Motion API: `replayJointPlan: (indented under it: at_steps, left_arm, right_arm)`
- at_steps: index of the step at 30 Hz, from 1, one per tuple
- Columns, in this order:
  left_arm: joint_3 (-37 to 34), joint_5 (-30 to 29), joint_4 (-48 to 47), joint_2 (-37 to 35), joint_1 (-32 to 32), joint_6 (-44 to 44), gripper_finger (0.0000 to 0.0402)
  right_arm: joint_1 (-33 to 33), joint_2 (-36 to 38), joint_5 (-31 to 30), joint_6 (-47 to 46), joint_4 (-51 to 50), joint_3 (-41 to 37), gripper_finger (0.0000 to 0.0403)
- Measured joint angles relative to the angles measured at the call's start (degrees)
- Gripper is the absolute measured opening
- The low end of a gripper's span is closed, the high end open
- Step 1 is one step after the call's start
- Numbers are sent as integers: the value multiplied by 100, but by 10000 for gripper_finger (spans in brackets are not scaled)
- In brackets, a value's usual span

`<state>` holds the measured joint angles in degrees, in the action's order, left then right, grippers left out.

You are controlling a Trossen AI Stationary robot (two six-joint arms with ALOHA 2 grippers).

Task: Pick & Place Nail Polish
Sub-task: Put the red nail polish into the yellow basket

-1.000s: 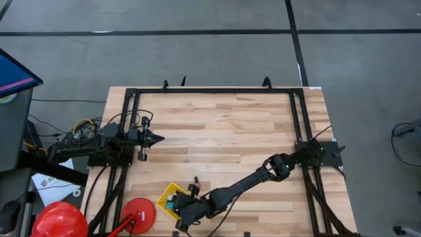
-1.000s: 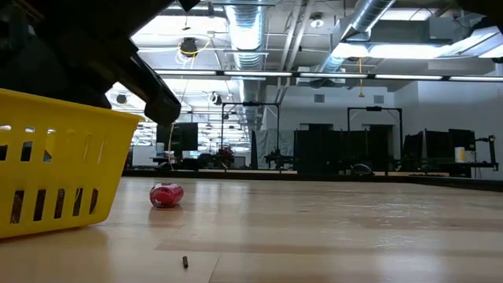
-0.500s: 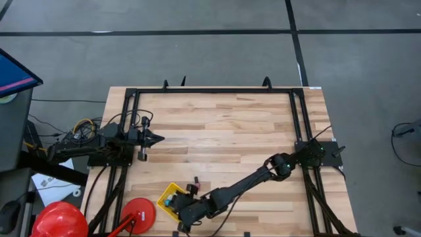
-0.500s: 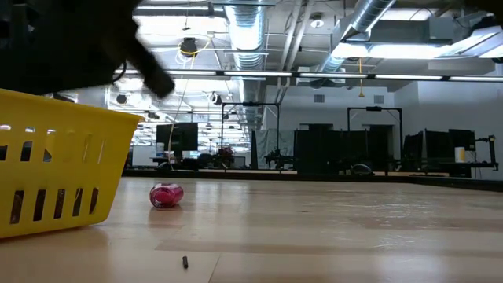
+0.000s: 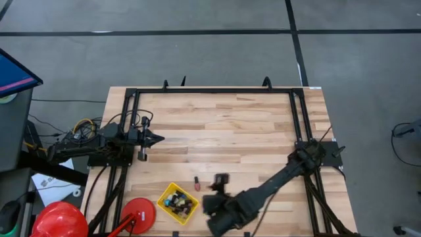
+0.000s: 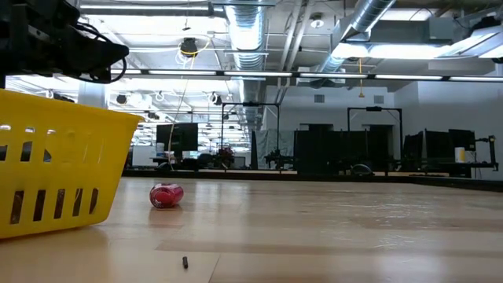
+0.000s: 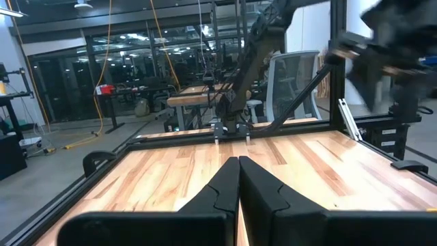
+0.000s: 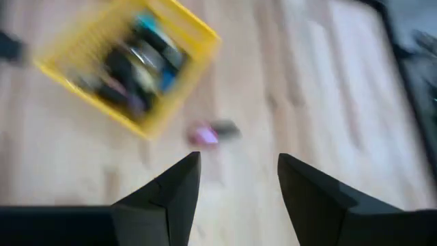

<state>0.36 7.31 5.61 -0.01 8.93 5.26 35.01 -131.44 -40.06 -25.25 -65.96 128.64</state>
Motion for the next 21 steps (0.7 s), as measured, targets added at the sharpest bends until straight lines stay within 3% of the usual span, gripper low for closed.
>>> replayJointPlan:
  at_steps: [6,10,13,17,21]
  left_arm:
    - [0,0,0,0,0,0,1]
    - [0,0,2,0,-1,0,1]
    - [0,0,2,2,0,0,1]
    - [0,0,7,0,0,0,1]
    - [0,0,4,0,0,0,1]
  right_arm:
    - [307,425,-859,-1931,-2482,-11,184]
    - [406,932,-974,-2018,-2100,-822,179]
    - [362,1414,-943,-2310,-2005,-1899,176]
    - [211,2090,-862,-2049,-96,-3616,176]
    - [-101,2614,-530,-1126,3102,-5187,176]
